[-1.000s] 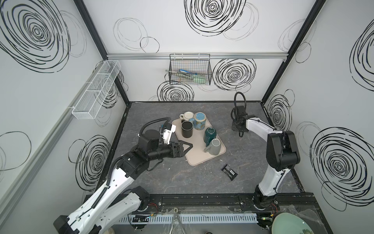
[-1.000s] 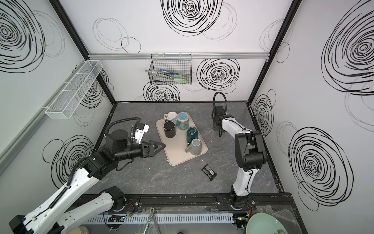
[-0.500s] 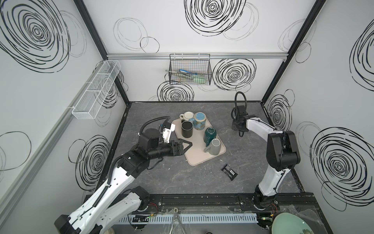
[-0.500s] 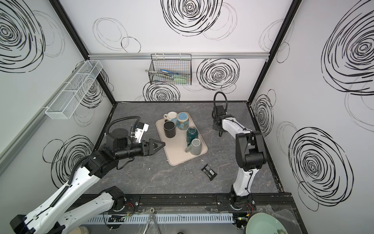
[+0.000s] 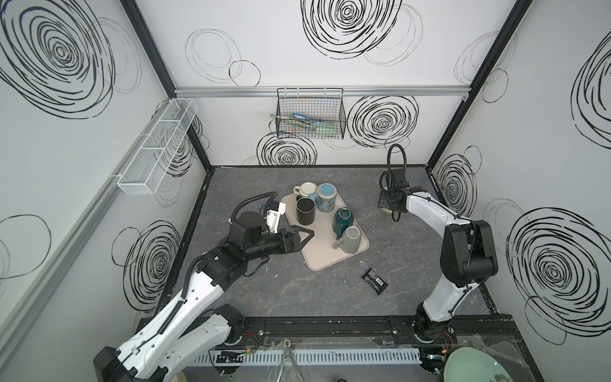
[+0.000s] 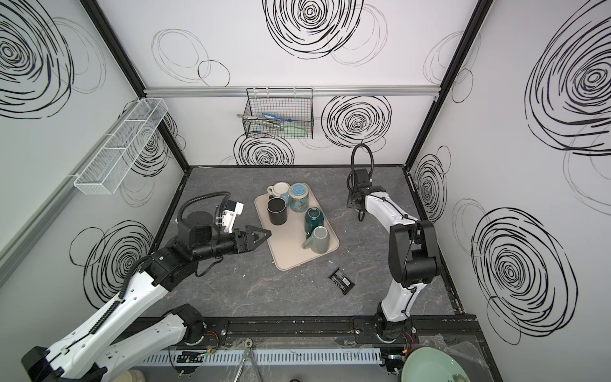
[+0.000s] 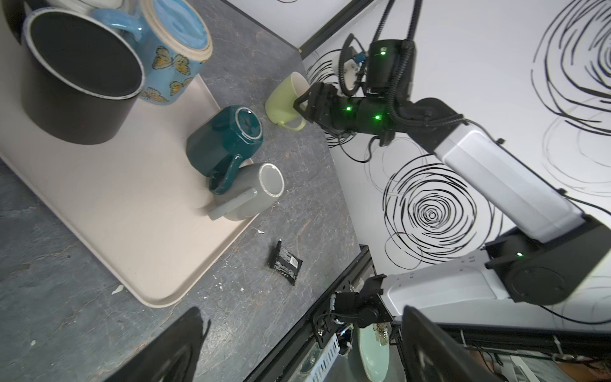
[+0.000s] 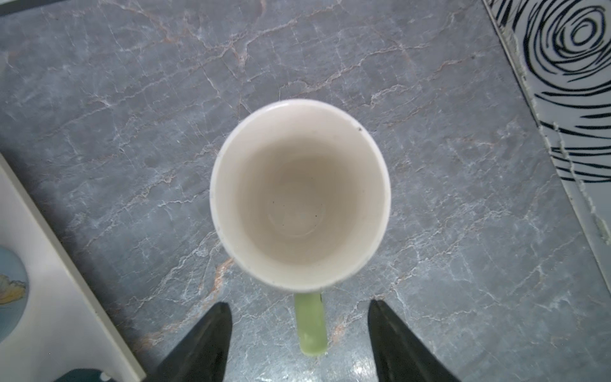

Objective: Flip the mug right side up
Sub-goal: 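Lower the light green mug upright onto the table with the right gripper, then release the mug and draw the right gripper back while the left gripper approaches the tray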

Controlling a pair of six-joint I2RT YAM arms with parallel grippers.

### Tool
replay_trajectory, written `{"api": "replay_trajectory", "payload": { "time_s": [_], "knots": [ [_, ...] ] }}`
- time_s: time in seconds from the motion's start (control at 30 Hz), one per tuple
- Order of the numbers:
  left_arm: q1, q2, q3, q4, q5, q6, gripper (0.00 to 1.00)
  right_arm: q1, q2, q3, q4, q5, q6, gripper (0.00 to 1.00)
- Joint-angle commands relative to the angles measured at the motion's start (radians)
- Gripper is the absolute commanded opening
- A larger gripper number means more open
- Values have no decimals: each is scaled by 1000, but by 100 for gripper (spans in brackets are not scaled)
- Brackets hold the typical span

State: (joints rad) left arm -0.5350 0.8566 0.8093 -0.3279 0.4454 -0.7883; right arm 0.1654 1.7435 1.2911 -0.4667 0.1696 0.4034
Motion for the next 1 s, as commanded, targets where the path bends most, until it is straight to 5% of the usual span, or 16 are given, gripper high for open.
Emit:
{"api": "replay_trajectory", "payload": {
  "time_s": [0.0, 0.4, 0.57, 0.97],
  "knots": [
    [20, 4, -34, 79, -29, 31, 96, 7, -68, -15, 3, -8, 2, 71],
    [49, 4, -110, 177, -16, 87, 96, 48, -320, -188, 67, -200, -63, 77],
    [52, 21, -140, 190, -51, 122, 96, 101, -486, -324, 119, -252, -90, 91],
    [32, 158, -214, 298, -46, 168, 96, 108, -878, -674, 301, -469, -18, 97]
  ]
}}
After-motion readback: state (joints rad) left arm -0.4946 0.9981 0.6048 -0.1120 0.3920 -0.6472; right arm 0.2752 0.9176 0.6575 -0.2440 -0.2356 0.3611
